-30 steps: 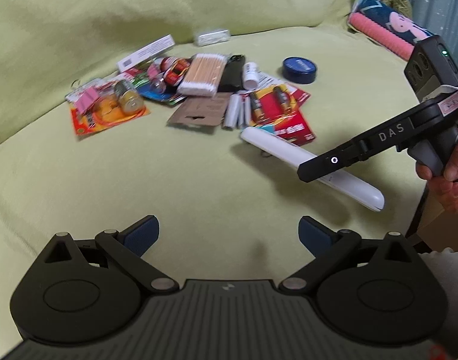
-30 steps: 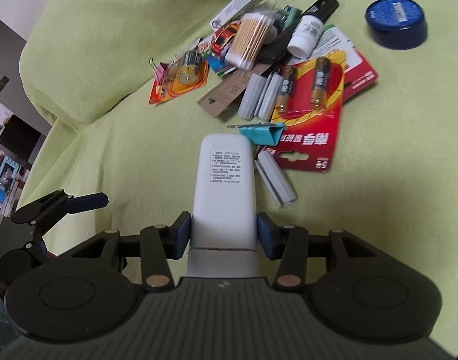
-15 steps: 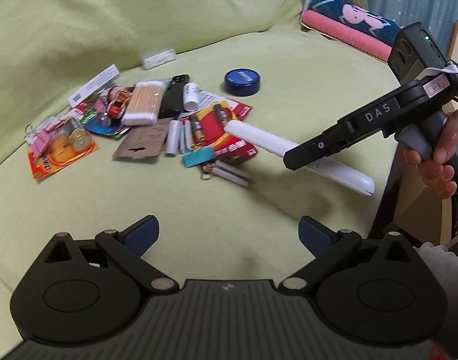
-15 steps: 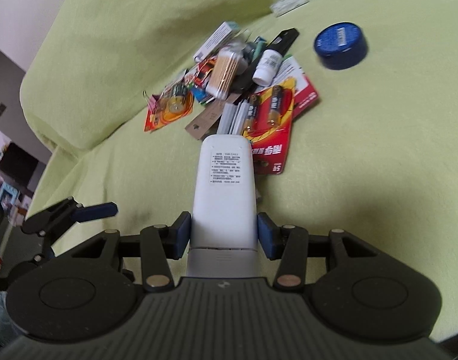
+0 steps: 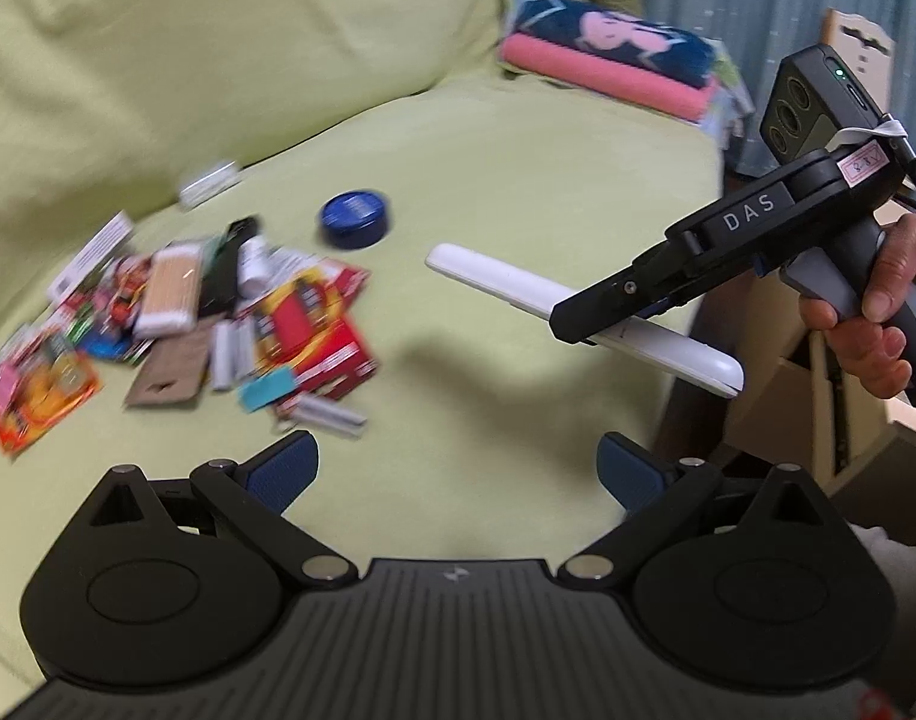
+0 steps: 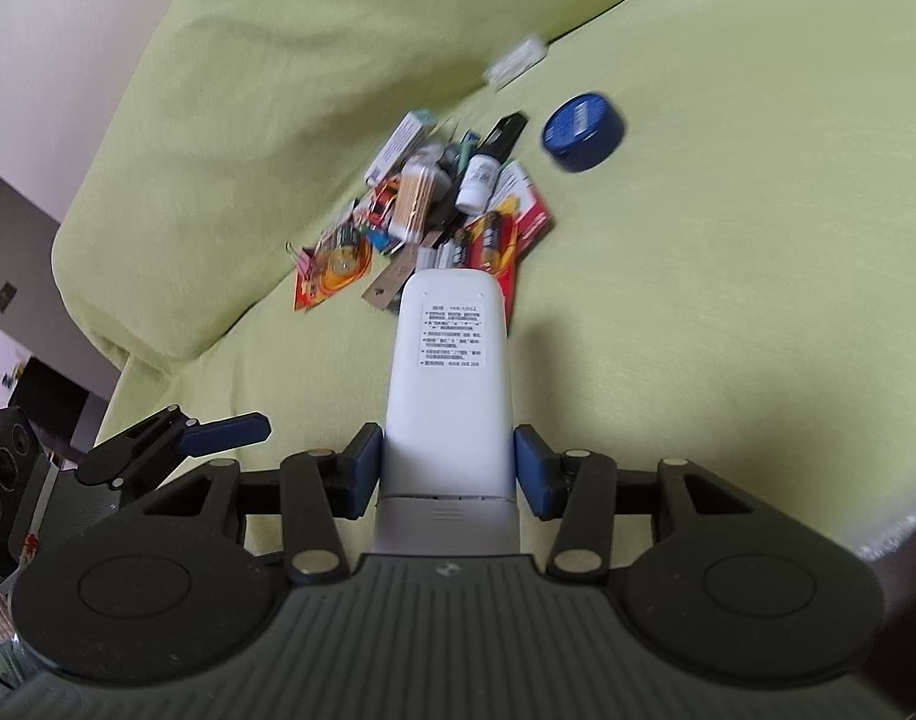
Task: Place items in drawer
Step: 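Lift the white device with the right gripper and carry it to the drawer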
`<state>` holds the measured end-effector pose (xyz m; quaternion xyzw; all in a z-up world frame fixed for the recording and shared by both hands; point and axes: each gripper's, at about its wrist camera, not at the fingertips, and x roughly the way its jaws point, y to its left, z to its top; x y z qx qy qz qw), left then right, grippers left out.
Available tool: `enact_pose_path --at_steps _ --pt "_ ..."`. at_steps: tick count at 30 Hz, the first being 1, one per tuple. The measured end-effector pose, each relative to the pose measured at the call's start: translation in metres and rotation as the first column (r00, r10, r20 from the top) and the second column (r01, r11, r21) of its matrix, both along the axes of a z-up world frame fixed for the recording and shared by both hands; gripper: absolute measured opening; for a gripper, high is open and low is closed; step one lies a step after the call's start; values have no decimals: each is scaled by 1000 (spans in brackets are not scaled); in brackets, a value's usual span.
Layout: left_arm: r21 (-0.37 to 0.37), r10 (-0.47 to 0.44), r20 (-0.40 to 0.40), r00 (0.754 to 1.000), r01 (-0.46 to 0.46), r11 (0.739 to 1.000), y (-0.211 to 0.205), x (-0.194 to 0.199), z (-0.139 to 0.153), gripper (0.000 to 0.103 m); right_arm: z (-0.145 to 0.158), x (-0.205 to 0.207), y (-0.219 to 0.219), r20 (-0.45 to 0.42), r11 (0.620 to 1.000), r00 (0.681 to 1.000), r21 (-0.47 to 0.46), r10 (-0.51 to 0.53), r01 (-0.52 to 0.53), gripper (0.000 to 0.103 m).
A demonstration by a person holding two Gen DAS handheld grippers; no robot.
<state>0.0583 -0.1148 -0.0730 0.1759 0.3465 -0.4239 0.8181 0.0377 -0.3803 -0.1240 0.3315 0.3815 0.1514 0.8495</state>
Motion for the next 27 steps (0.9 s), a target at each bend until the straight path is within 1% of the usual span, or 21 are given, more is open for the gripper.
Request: enact_pose_path --at_steps 6,14,18,22,27 --pt "-17 -104 16 994 105 994 -30 -29 12 100 14 -55 -28 17 996 996 8 -89 89 43" --pt "-36 -238 32 971 239 970 -74 -71 24 100 31 -132 -65 39 976 975 19 -217 216 43" --pt "-44 -307 38 951 309 950 -96 -93 31 100 37 -173 -81 51 959 958 16 -283 282 43" --pt "-47 -378 45 925 380 924 -119 -116 36 100 43 -214 -97 60 938 936 11 -347 347 43" --pt "-39 -445 47 894 447 894 -144 -143 38 100 46 -266 -116 54 908 907 0 -417 418 43"
